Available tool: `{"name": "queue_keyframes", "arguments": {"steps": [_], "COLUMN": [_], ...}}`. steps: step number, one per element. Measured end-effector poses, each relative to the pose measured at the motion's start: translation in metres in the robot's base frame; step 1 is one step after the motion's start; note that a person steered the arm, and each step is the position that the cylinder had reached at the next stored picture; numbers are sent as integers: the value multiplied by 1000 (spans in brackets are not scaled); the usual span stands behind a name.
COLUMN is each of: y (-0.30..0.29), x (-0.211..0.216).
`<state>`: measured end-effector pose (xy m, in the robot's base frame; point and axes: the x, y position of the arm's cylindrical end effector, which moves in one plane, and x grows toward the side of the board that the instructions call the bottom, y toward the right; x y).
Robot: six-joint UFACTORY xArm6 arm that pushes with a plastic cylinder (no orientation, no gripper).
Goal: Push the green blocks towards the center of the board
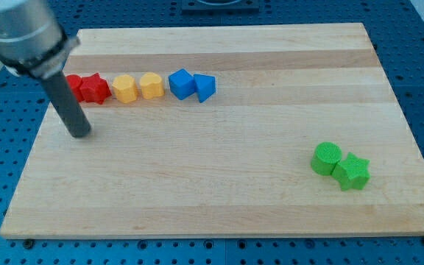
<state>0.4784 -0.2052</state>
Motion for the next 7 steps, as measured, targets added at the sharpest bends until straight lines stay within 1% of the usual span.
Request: {"name": "queue_keyframes", "arguments": {"steps": [1, 2, 3, 4, 5, 6, 7], "y": [79, 175, 283, 391, 448, 423, 393], "x": [46, 84, 112, 119, 104, 66, 46]}}
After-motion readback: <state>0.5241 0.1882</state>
